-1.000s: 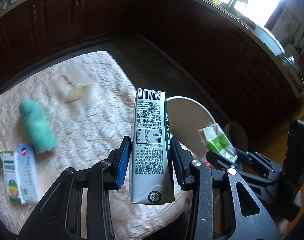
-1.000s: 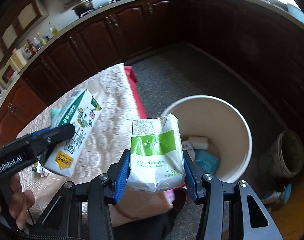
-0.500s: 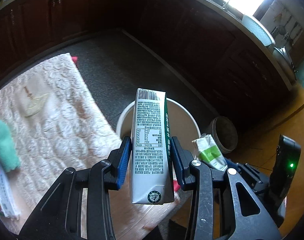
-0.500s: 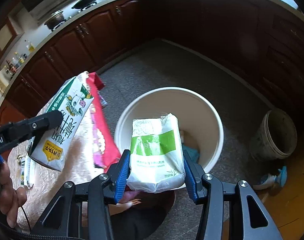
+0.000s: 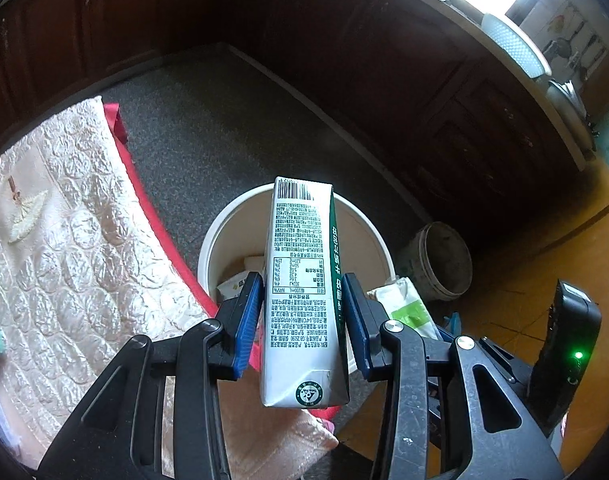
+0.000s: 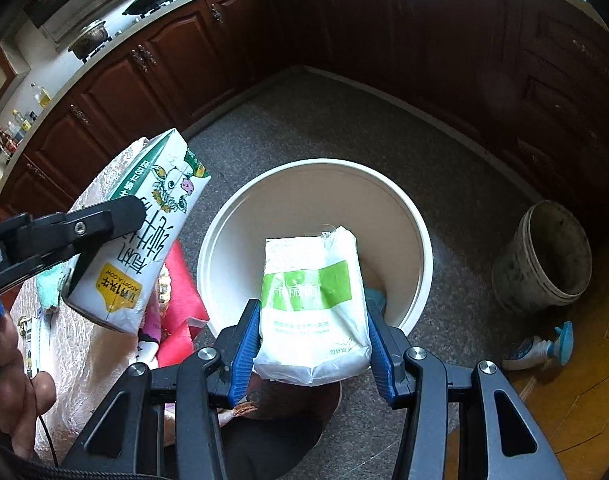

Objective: Collect trash
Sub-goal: 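Open left tool to drop the carton while right tool releases the tissue pack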

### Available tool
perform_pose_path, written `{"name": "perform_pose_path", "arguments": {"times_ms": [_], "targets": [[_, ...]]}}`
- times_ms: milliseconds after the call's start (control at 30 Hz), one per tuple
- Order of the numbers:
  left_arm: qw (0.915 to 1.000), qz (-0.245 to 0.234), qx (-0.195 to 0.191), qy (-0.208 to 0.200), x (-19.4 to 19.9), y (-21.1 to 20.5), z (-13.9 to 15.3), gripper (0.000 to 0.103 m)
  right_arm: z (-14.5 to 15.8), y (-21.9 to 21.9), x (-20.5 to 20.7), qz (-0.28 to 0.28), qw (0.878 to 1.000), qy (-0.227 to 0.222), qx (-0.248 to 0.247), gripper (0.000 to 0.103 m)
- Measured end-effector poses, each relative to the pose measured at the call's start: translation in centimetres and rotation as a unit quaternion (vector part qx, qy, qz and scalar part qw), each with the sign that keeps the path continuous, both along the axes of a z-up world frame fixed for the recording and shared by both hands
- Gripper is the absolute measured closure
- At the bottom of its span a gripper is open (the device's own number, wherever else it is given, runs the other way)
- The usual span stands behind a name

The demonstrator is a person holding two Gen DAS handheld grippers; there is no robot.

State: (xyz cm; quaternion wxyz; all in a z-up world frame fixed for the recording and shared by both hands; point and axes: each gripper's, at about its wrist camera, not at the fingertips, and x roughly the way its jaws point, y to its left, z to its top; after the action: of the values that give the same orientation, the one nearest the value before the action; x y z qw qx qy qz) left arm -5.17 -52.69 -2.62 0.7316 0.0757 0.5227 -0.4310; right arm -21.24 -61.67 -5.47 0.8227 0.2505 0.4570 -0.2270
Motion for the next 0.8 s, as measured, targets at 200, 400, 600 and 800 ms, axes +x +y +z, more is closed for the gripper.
{"name": "perform_pose_path", "arguments": {"times_ms": [200, 400, 600, 800], "targets": [[1.0000, -0.007, 0.004, 0.004, 0.3, -0.3, -0.9, 0.046, -0.1, -0.1, 0.1, -0.003, 1.000, 0.005, 0.002, 0.055], [1.0000, 0.000, 0.003, 0.004, 0.6, -0.4, -1.0, 0.042, -0.6, -0.3, 0.4, -0.001, 1.000, 0.007, 0.003, 0.055], [0.9999, 0.014, 0.007, -0.006, 1.0, 1.1, -1.0, 0.042, -1.3, -0.5, 1.0, 0.002, 1.000, 0.012, 0.006, 0.055], [0.9998, 0.020, 0.004, -0.006, 1.3, 2.5, -1.1, 0.042, -2.0, -0.6, 1.7, -0.003, 1.000, 0.016, 0.006, 0.046]]}}
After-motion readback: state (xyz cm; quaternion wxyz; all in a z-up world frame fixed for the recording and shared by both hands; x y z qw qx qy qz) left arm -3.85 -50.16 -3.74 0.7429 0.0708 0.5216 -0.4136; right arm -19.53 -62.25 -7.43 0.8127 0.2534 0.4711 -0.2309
